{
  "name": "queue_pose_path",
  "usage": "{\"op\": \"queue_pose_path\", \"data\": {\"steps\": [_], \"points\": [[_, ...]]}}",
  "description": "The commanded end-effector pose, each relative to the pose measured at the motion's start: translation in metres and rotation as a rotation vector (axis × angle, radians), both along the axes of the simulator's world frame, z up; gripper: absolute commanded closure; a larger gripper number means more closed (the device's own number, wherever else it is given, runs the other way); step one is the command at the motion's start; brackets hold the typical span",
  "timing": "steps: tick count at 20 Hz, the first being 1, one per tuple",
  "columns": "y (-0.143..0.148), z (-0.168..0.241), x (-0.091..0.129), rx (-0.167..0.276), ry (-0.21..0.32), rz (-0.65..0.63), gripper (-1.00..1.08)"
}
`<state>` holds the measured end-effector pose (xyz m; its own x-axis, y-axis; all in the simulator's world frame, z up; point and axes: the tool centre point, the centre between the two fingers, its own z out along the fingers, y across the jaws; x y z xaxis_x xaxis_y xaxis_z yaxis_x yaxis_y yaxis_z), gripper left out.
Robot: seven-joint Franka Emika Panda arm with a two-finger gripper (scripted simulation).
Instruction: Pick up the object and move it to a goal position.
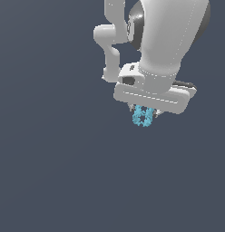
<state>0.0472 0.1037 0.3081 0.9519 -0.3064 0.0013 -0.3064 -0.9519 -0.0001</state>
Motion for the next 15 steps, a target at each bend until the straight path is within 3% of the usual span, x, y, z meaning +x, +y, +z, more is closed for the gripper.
{"op": "queue_pose_path", "data": {"steps": [1,15], "points": [[0.004,0.011,0.006,0.000,0.001,0.000,1.08],[0.011,0.034,0.018,0.000,0.001,0.000,1.08]]}}
